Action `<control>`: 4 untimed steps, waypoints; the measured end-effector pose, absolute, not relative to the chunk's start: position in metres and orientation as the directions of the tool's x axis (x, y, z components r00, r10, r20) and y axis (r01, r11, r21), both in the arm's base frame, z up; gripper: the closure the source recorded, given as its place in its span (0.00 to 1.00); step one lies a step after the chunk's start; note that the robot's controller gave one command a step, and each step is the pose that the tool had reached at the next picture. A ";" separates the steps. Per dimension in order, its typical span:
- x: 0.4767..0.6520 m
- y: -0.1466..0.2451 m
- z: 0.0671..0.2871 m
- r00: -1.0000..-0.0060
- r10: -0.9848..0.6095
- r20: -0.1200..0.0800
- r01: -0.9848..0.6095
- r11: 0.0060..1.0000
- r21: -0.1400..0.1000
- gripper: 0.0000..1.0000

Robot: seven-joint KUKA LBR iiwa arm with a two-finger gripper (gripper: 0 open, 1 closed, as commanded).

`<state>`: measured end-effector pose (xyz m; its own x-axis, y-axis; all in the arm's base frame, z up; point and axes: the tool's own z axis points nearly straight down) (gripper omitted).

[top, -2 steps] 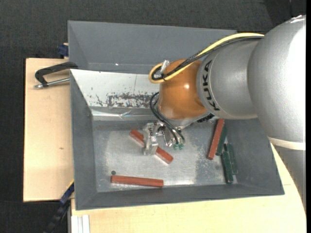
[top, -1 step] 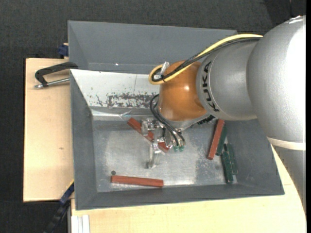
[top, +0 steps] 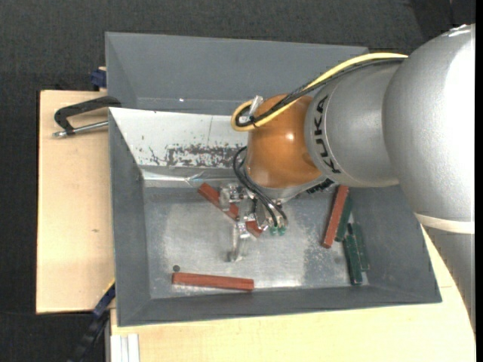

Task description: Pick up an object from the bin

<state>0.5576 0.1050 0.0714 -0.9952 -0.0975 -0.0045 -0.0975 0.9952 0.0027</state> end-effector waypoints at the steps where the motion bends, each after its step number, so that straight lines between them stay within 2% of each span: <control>1: 0.577 0.092 0.074 -0.999 -0.050 -0.006 -0.050 0.999 0.004 0.00; 2: 0.602 0.067 0.071 -1.000 0.025 -0.006 0.025 1.000 0.002 1.00; 3: 0.601 0.067 0.071 -1.000 0.025 -0.006 0.025 1.000 0.002 1.00; 4: 0.598 0.064 0.249 -1.000 0.003 -0.004 0.003 1.000 0.001 1.00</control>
Offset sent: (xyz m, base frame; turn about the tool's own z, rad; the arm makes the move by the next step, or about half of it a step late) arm 0.0426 -0.0387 -0.0013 0.1222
